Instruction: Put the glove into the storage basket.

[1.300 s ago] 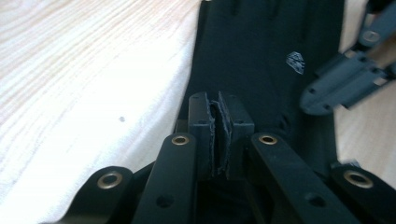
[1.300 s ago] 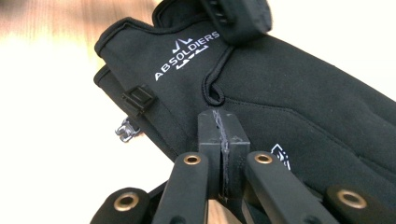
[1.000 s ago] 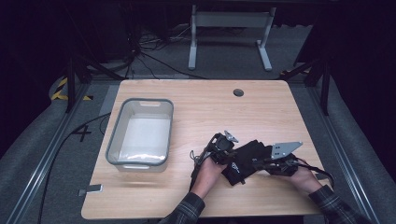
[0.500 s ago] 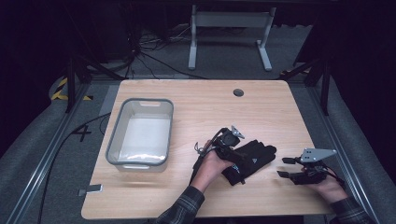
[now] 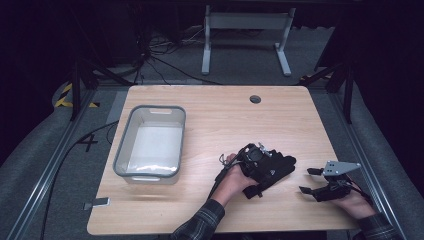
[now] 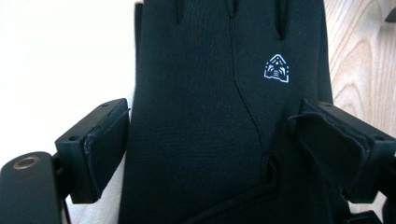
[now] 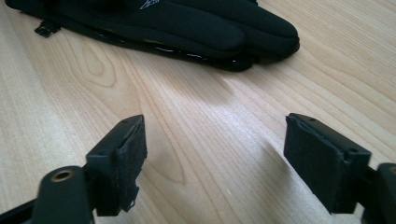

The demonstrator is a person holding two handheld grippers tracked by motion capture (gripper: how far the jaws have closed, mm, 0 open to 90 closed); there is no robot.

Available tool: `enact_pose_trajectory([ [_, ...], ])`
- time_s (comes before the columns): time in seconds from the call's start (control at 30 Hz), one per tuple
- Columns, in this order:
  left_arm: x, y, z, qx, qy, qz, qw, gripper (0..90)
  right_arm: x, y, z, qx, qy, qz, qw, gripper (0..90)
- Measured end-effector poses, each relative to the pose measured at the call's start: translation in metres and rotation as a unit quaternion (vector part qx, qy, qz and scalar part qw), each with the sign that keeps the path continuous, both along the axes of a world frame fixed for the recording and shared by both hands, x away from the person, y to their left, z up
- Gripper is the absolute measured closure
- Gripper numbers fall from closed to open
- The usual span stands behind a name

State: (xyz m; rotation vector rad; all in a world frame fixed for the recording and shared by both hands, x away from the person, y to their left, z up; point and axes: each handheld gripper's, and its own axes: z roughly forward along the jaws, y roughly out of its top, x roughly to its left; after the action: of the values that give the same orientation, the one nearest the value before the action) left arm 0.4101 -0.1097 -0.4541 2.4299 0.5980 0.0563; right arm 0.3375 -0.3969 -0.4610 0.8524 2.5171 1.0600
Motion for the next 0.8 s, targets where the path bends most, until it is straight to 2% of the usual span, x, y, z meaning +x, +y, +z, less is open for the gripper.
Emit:
enact_pose_trajectory([
  [0.27,-0.0012,0.0009,-0.0011,0.002,-0.006,-0.003,1.0,11.7,0.0016,-0.001,-0.0042,-0.004,0.0,-0.002,1.0,16.3],
  [0.4,-0.0027,0.002,0.0006,0.003,-0.009,-0.007,0.9999,19.5,0.0019,-0.0017,-0.0063,0.003,-0.002,-0.007,1.0,13.1],
  [0.6,-0.003,0.0045,0.0032,-0.002,-0.004,-0.018,0.9998,35.8,0.0022,-0.0018,-0.0063,0.003,-0.001,-0.009,1.0,12.8],
  [0.8,-0.0019,0.0066,0.005,-0.013,0.019,-0.034,0.9992,62.9,0.0023,-0.0018,-0.0064,0.003,0.0,-0.009,0.9999,12.7],
])
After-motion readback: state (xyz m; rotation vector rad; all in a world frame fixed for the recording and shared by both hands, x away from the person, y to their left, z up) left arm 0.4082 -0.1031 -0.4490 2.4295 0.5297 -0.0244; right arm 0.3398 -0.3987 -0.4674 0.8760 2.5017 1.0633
